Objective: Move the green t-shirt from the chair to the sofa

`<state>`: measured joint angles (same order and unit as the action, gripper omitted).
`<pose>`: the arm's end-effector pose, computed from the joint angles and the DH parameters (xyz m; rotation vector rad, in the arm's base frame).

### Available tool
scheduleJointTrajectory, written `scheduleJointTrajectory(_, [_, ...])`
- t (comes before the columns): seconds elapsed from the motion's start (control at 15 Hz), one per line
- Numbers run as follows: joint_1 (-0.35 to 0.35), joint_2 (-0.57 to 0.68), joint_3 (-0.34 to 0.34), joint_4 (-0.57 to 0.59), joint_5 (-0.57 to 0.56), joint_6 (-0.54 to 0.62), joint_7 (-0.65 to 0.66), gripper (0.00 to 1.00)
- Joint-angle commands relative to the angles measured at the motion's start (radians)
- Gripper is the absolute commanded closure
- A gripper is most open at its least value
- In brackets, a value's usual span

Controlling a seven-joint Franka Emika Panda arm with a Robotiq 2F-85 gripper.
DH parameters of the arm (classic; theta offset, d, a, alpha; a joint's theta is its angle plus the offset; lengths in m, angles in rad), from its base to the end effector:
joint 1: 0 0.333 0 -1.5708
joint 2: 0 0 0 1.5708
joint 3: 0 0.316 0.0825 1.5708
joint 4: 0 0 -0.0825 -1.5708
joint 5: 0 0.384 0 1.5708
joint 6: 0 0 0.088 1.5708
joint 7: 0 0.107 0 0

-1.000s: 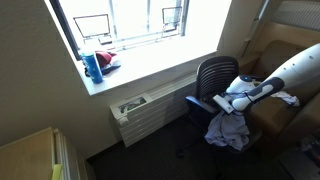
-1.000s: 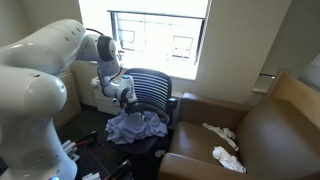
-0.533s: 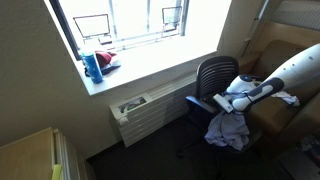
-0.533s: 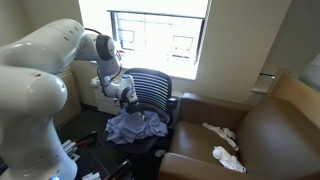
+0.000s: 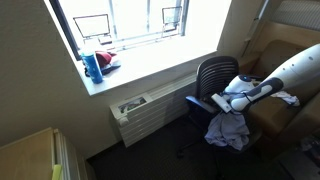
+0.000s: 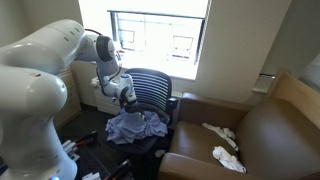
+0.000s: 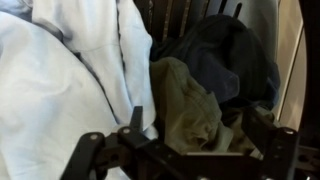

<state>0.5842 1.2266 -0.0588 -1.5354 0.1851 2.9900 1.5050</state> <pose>0.5702 0.3205 -0.0472 -2.4950 1.5539 -0.1832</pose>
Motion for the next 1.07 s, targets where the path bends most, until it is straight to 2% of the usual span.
scheduleJointTrajectory(0.0, [-0.009,0.008,0.011,0.006,0.007,-0.001,-0.024,0.25])
scheduleJointTrajectory(0.13, [-0.021,0.016,0.022,0.011,0.006,-0.012,-0.034,0.34])
scheduleJointTrajectory(0.73, [-0.03,0.029,0.025,0.023,0.006,-0.024,-0.044,0.97])
scheduleJointTrajectory(0.93, [0.007,0.001,-0.032,0.016,-0.005,-0.03,-0.026,1.0])
scheduleJointTrajectory(1.0, [0.06,-0.019,-0.101,-0.001,-0.018,-0.002,-0.003,1.0])
